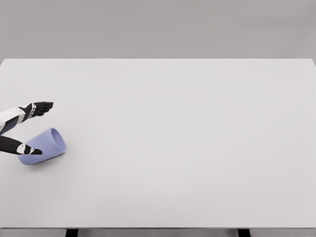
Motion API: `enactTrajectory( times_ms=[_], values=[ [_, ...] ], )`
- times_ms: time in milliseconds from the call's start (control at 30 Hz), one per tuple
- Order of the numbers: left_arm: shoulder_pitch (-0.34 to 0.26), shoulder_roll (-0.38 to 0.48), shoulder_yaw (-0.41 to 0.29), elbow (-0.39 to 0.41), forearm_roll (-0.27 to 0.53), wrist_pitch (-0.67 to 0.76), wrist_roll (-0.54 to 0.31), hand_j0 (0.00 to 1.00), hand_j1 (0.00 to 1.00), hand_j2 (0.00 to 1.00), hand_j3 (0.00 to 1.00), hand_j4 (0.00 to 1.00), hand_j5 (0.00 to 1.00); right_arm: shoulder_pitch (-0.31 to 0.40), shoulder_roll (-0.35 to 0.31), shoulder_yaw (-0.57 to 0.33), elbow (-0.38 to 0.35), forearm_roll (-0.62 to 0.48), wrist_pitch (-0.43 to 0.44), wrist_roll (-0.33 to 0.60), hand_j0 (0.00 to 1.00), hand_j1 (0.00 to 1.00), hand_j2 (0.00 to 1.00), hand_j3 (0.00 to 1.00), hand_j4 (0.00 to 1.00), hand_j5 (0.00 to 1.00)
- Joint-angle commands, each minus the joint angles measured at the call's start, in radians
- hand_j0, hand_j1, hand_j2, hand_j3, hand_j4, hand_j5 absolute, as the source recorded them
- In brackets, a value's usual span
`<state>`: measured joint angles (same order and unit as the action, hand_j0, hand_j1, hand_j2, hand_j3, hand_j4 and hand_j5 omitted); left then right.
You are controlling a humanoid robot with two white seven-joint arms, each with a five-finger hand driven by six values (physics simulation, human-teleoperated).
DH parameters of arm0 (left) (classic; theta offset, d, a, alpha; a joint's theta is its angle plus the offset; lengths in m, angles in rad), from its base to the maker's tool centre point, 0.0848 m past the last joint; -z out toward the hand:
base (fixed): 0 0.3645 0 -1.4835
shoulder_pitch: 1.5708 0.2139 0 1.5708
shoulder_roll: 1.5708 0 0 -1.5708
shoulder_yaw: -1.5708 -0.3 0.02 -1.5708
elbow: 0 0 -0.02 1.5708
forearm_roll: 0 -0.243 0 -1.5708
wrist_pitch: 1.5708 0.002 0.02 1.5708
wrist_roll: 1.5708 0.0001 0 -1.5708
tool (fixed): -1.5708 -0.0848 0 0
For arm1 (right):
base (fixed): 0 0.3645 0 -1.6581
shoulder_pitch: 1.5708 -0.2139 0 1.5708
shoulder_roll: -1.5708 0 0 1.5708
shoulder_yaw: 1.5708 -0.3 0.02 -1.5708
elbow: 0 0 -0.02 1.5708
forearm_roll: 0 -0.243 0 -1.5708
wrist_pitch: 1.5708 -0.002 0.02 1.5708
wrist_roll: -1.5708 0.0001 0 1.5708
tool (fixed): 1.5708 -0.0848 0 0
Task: Flip the cup with left arm and place it on the table
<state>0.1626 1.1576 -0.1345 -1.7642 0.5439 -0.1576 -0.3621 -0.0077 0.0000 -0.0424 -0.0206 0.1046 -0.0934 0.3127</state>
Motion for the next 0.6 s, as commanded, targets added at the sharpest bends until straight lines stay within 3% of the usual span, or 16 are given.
enactTrajectory(
  times_ms=[0, 67, 567],
  values=[
    [0.0, -0.021, -0.001, 0.0, -0.039, 0.052, 0.0, 1.0, 1.0, 1.0, 1.0, 1.0, 1.0, 0.0, 0.0, -0.001, -0.001, 0.0, 0.0, 0.0, 1.0, 1.0, 1.0, 1.0, 1.0, 1.0],
    [0.002, -0.033, -0.002, 0.0, -0.078, 0.058, 0.0, 1.0, 1.0, 1.0, 1.0, 1.0, 1.0, 0.0, 0.0, -0.001, 0.001, 0.0, 0.0, 0.0, 1.0, 1.0, 1.0, 1.0, 1.0, 1.0],
    [-0.002, -0.044, -0.008, 0.0, -0.121, 0.112, 0.0, 1.0, 1.0, 1.0, 1.0, 1.0, 1.0, 0.0, 0.0, -0.001, 0.001, 0.0, 0.0, 0.0, 1.0, 1.0, 1.0, 1.0, 1.0, 1.0]
  ],
)
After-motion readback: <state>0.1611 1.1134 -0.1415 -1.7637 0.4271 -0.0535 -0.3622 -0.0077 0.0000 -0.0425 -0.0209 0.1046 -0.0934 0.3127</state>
